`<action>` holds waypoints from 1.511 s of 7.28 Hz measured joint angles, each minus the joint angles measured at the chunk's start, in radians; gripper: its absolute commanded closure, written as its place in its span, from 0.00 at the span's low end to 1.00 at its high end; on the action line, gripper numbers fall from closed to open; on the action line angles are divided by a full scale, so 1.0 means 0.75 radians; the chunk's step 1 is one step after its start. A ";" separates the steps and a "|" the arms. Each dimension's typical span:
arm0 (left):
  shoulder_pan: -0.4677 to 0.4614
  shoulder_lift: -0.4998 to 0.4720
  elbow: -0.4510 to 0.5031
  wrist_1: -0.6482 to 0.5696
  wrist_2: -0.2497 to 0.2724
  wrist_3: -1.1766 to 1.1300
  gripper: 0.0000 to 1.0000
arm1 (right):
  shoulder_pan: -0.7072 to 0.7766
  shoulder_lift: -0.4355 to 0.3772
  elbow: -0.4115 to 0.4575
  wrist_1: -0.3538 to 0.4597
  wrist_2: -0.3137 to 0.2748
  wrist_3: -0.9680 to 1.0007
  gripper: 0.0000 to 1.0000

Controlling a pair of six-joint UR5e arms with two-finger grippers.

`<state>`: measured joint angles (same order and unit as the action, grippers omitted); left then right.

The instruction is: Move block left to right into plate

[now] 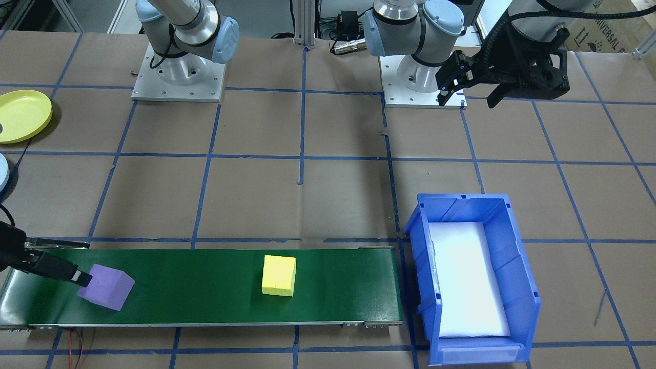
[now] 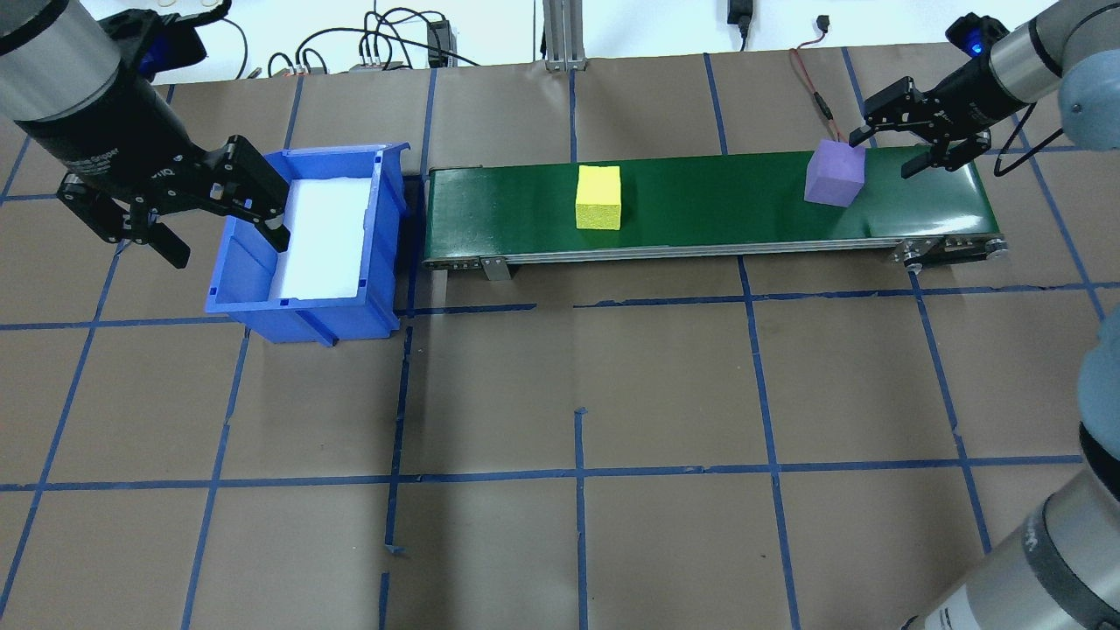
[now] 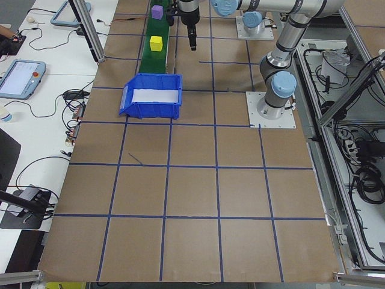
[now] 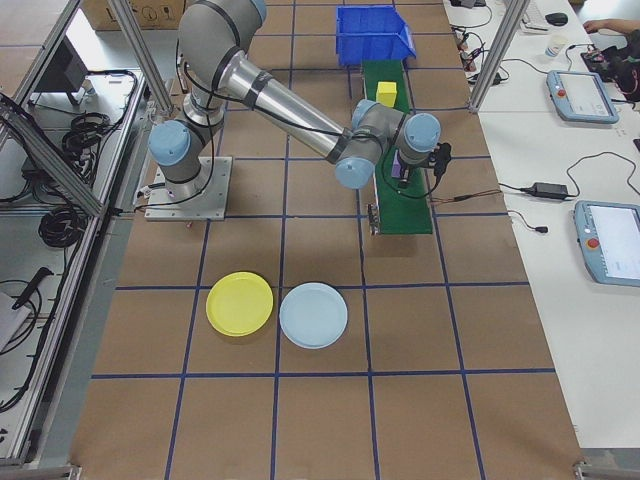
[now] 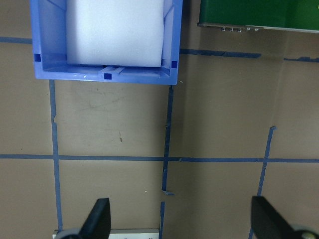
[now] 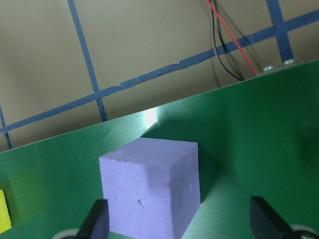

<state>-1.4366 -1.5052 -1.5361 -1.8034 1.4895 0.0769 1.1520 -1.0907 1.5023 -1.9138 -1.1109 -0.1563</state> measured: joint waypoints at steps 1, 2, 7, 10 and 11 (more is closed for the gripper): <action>-0.002 0.001 -0.005 -0.001 0.000 -0.002 0.00 | 0.000 0.001 0.000 0.000 0.000 0.001 0.00; -0.002 0.002 -0.012 0.000 0.000 -0.003 0.00 | 0.000 0.002 0.001 -0.002 0.000 0.002 0.00; -0.003 -0.017 -0.020 0.044 -0.008 -0.013 0.00 | 0.000 0.040 0.058 -0.167 -0.053 -0.026 0.54; -0.005 -0.020 -0.023 0.044 -0.010 -0.019 0.00 | 0.000 0.052 0.057 -0.253 -0.161 -0.122 0.69; -0.020 -0.022 -0.028 0.046 -0.007 -0.053 0.00 | -0.002 0.030 0.053 -0.251 -0.194 -0.167 0.69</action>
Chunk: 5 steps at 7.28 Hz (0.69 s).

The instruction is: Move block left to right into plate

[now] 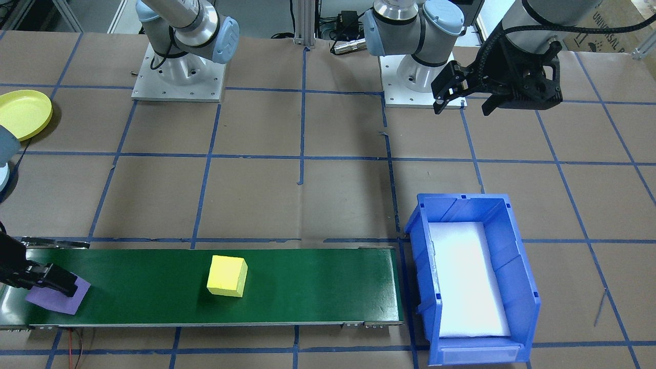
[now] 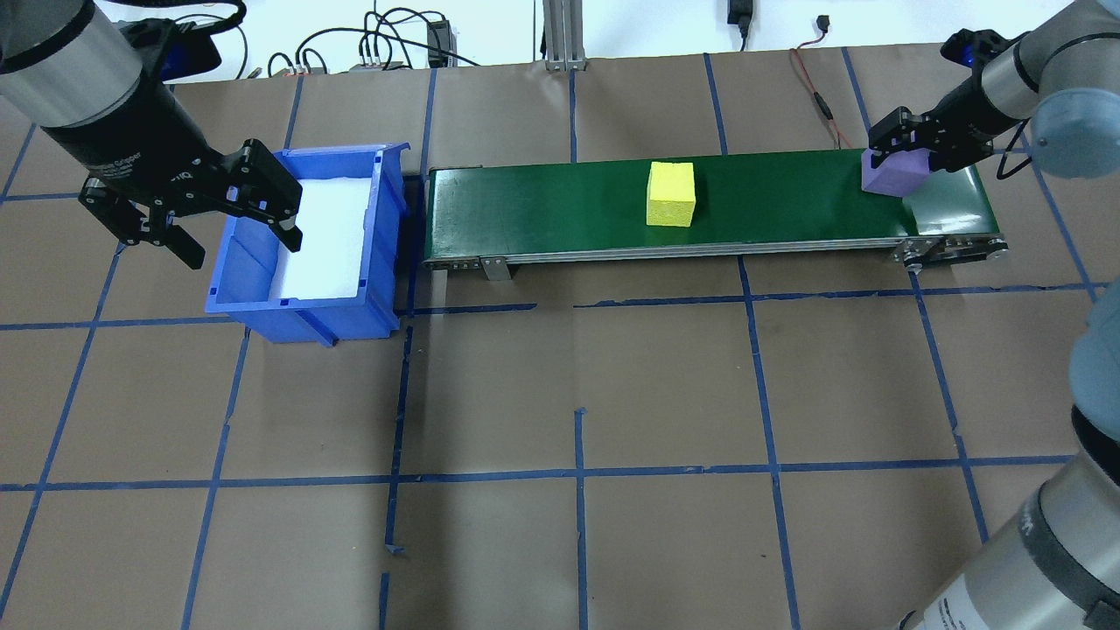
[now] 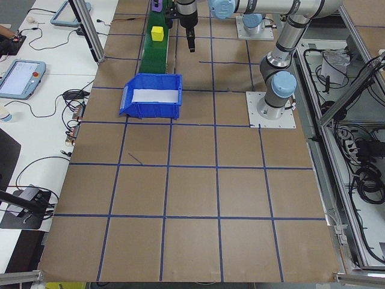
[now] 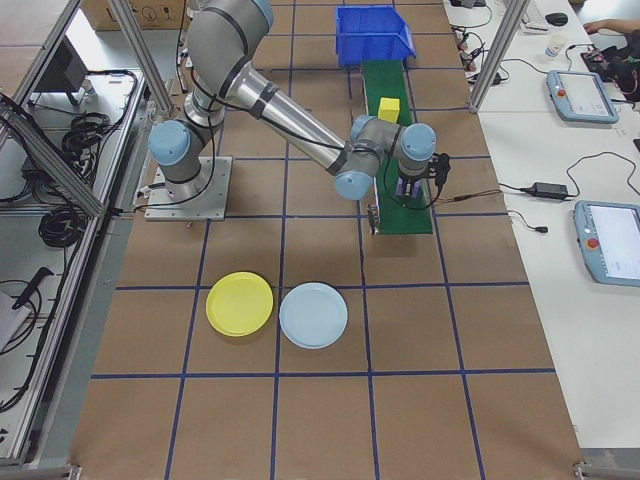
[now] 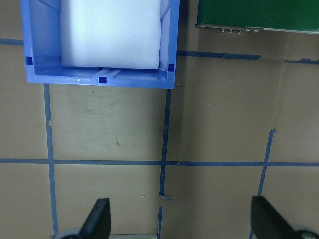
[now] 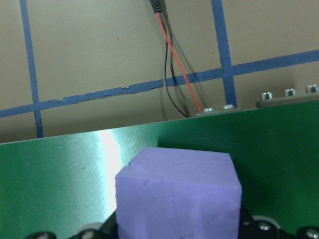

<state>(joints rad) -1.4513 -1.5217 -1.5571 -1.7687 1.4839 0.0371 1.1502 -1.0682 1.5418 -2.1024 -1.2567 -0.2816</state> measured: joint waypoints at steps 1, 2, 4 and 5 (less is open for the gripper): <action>-0.040 -0.002 -0.014 0.022 0.004 -0.058 0.00 | -0.007 -0.047 0.001 0.028 -0.063 -0.059 0.69; -0.097 -0.004 -0.037 0.084 0.006 -0.126 0.00 | -0.032 -0.099 0.004 0.100 -0.133 -0.108 0.69; -0.162 -0.008 -0.075 0.238 0.007 -0.208 0.00 | -0.186 -0.168 0.007 0.302 -0.196 -0.272 0.69; -0.170 -0.008 -0.081 0.277 0.009 -0.218 0.00 | -0.270 -0.184 0.017 0.356 -0.225 -0.439 0.68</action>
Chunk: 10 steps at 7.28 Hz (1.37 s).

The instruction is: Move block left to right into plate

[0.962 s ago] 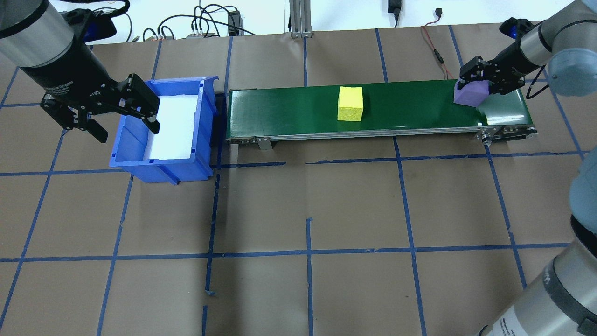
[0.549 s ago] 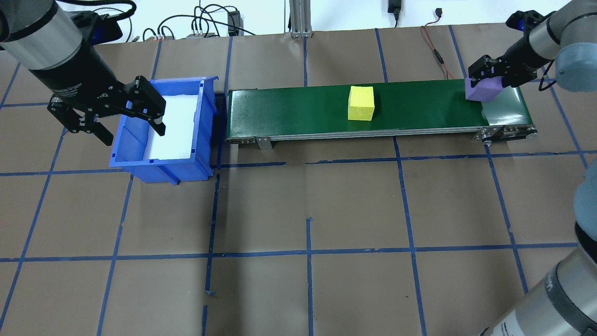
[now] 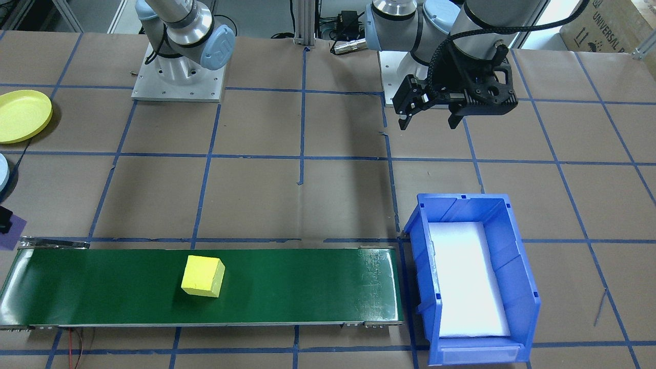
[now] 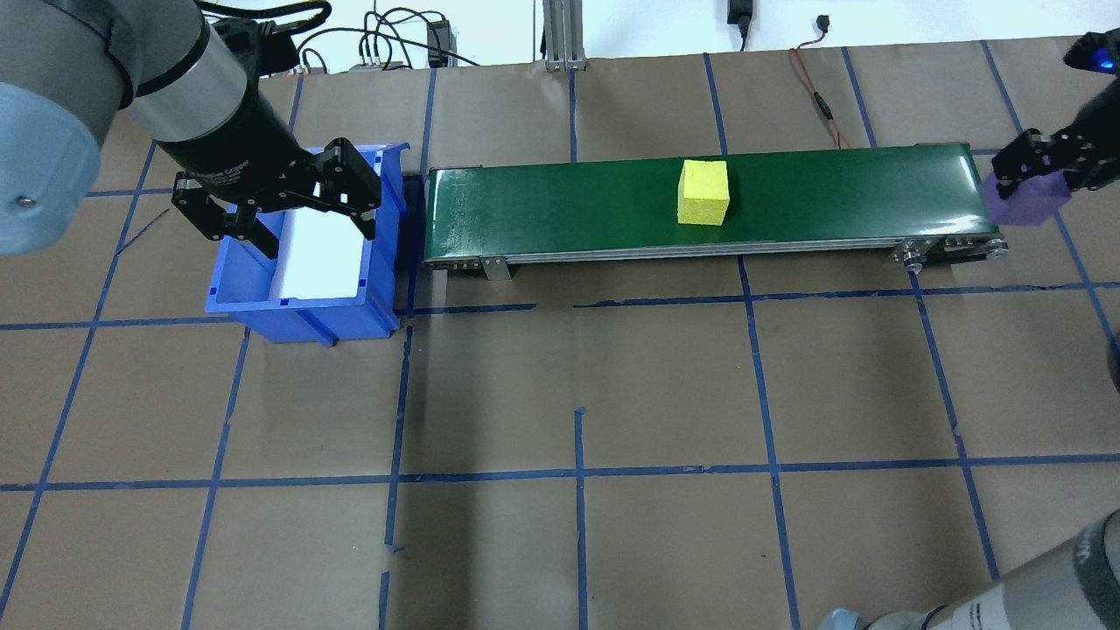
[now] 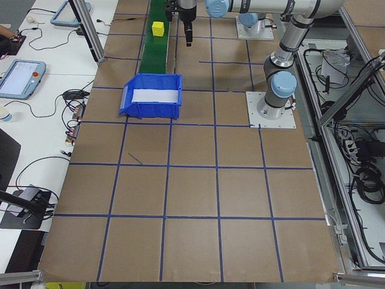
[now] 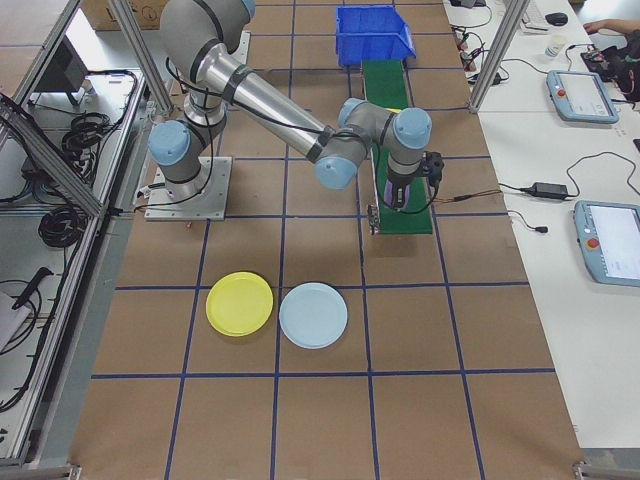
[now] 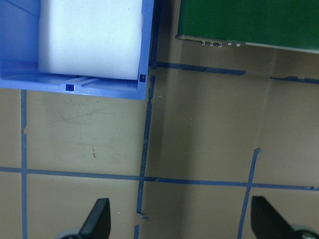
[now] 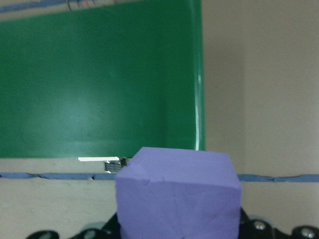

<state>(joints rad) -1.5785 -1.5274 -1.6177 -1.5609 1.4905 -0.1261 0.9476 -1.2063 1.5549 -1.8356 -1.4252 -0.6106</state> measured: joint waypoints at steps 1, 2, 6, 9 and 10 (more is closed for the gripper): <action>-0.003 0.001 -0.002 0.027 0.009 -0.004 0.00 | -0.088 -0.006 0.021 0.015 -0.041 -0.161 0.68; -0.003 0.001 -0.002 0.045 0.035 -0.004 0.00 | -0.198 -0.008 0.046 0.017 -0.064 -0.299 0.64; -0.001 0.002 -0.003 0.109 0.124 0.101 0.00 | -0.574 0.045 0.186 -0.193 -0.073 -0.668 0.00; 0.000 0.002 -0.004 0.146 0.127 0.111 0.00 | -0.615 0.064 0.211 -0.223 -0.067 -0.678 0.00; 0.000 0.001 -0.004 0.147 0.127 0.113 0.00 | -0.612 0.057 0.204 -0.218 -0.059 -0.646 0.00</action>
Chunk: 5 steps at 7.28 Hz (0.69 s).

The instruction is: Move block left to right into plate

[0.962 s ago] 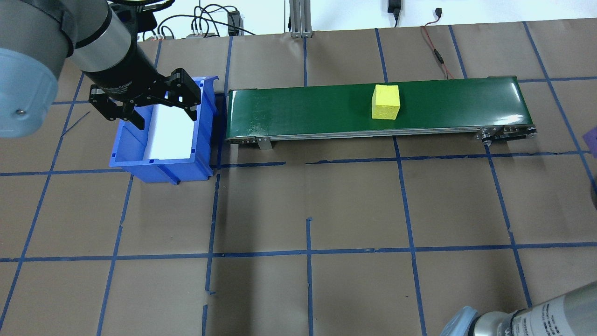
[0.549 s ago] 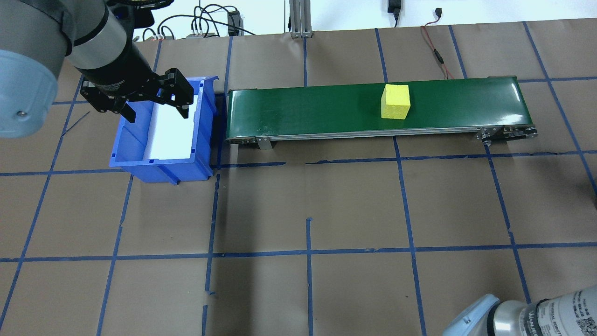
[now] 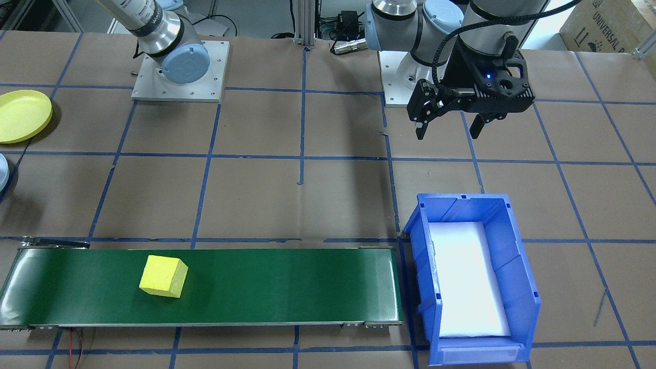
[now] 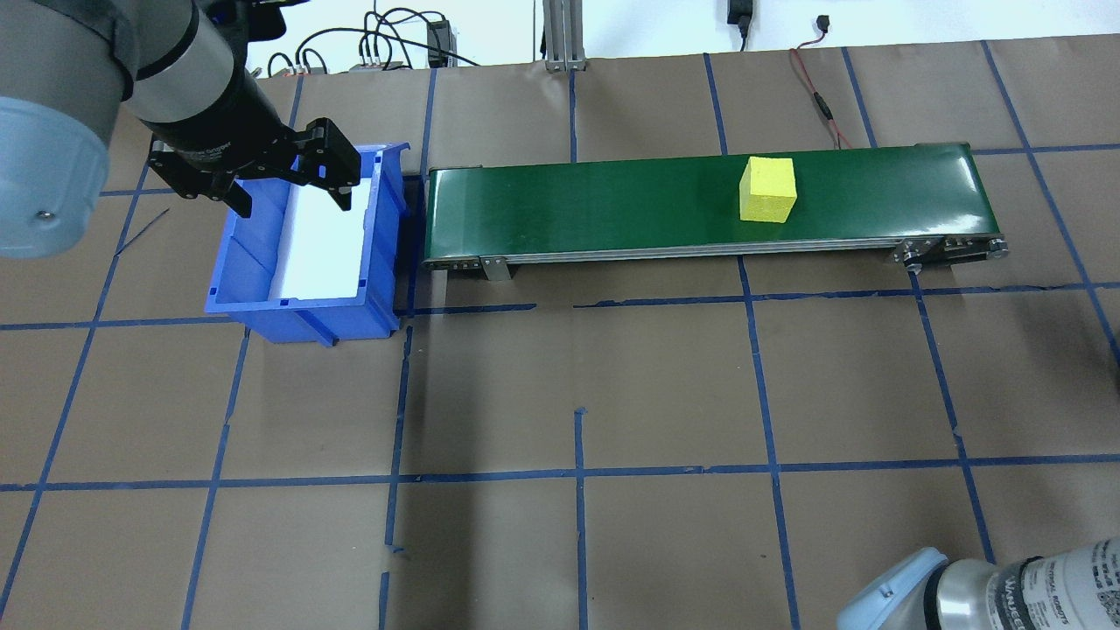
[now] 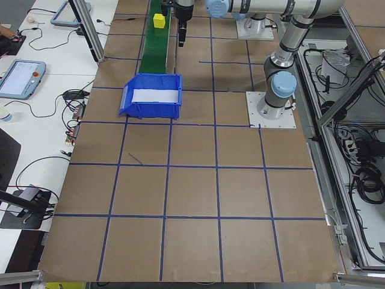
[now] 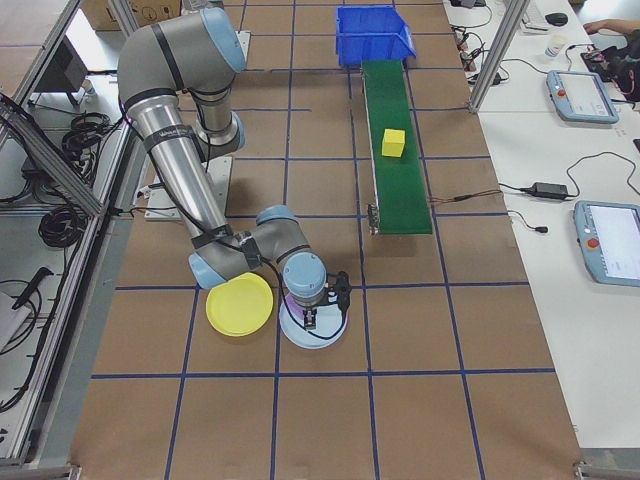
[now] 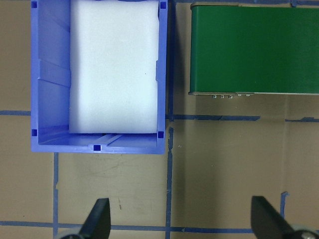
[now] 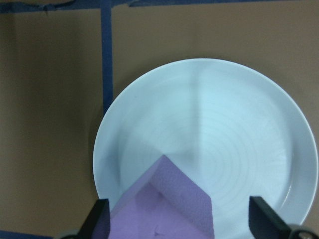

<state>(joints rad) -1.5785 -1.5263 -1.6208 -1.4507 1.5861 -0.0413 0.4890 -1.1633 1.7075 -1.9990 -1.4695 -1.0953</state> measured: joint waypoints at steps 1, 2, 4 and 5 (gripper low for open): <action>-0.001 0.000 -0.001 -0.001 0.001 0.003 0.00 | 0.038 -0.027 -0.021 0.011 0.009 0.075 0.00; -0.003 0.000 -0.002 -0.002 0.001 0.005 0.00 | 0.128 -0.060 -0.047 0.021 0.027 0.177 0.00; -0.004 0.000 -0.003 -0.003 0.002 0.017 0.00 | 0.400 -0.087 -0.080 0.036 0.060 0.481 0.00; -0.004 0.000 -0.003 -0.004 0.002 0.020 0.00 | 0.525 -0.090 -0.091 0.039 0.093 0.676 0.00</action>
<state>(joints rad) -1.5814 -1.5264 -1.6229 -1.4536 1.5875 -0.0260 0.8827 -1.2305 1.6391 -1.9694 -1.3998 -0.5885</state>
